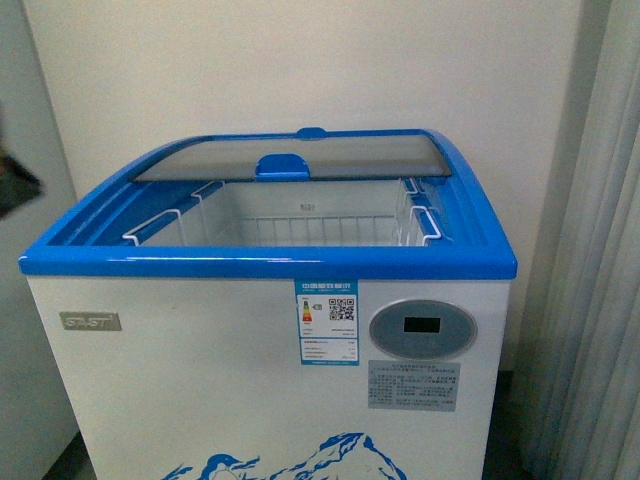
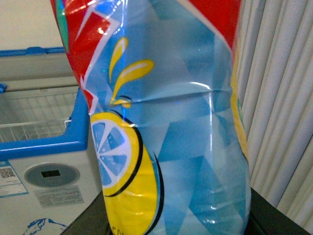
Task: Put drink in fridge
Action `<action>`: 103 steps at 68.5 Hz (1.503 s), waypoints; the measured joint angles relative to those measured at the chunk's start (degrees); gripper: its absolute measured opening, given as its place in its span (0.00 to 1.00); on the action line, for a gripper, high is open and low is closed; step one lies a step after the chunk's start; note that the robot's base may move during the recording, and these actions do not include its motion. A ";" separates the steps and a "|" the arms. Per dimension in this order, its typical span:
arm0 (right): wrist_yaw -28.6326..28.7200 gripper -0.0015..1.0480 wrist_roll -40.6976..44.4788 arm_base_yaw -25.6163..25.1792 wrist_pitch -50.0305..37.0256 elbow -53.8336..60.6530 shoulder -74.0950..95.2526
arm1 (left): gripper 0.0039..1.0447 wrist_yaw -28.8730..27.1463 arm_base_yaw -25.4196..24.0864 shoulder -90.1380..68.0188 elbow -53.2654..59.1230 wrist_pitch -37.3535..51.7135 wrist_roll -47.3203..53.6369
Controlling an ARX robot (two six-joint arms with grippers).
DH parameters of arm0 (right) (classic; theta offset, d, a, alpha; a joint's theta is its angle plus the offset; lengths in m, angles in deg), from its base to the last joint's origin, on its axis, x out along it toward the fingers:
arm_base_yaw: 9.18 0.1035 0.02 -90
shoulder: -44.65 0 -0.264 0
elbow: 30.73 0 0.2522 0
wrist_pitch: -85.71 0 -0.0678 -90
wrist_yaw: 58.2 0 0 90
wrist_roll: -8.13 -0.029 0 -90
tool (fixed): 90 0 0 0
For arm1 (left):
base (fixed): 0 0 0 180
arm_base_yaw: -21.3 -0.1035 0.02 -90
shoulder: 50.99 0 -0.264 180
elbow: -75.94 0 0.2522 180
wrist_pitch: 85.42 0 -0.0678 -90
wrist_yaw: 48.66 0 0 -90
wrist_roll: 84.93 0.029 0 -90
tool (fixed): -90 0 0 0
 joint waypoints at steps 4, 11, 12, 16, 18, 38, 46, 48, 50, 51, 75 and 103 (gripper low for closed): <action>0.33 0.39 0.02 0.00 0.00 0.00 0.00 | 0.75 -0.55 -1.99 6.38 6.99 8.72 2.16; 18.64 0.39 1.64 -6.97 18.93 -8.31 5.09 | 0.53 -0.26 -2.89 16.87 18.36 17.79 4.57; 20.83 0.39 1.97 -7.91 21.27 -9.44 5.66 | 0.52 -0.28 -2.89 17.11 18.91 17.92 4.68; 32.48 0.39 7.02 -12.39 33.18 -14.71 8.15 | 0.42 -0.07 -2.75 18.03 22.34 18.40 5.09; 36.52 0.39 10.27 -13.77 36.04 -15.54 9.66 | 0.36 -0.02 -2.75 18.23 23.98 18.53 5.22; 34.99 0.39 56.04 -7.63 19.41 -39.58 50.99 | 0.02 -0.09 -2.73 27.43 33.46 19.12 5.68; 28.76 0.39 64.85 -4.02 20.50 -54.07 69.81 | 0.02 -0.11 -2.73 31.32 36.09 17.86 5.68; 27.80 0.39 65.57 -3.39 20.52 -56.98 73.20 | 0.02 -0.11 -2.73 32.13 36.50 17.44 5.68; 26.32 0.39 65.72 -2.75 20.76 -60.04 76.54 | 0.02 -0.11 -2.73 32.92 36.92 17.05 5.68; 25.70 0.39 65.64 -2.40 21.11 -62.10 78.58 | 0.02 -0.09 -2.73 33.51 37.18 16.74 5.68; 20.92 0.39 65.18 -0.22 25.35 -89.88 102.51 | 0.02 -0.11 -2.73 42.86 40.52 10.73 5.68; 19.80 0.57 64.52 0.15 20.96 -90.40 106.90 | 0.02 -0.11 -2.73 51.15 42.71 5.68 5.79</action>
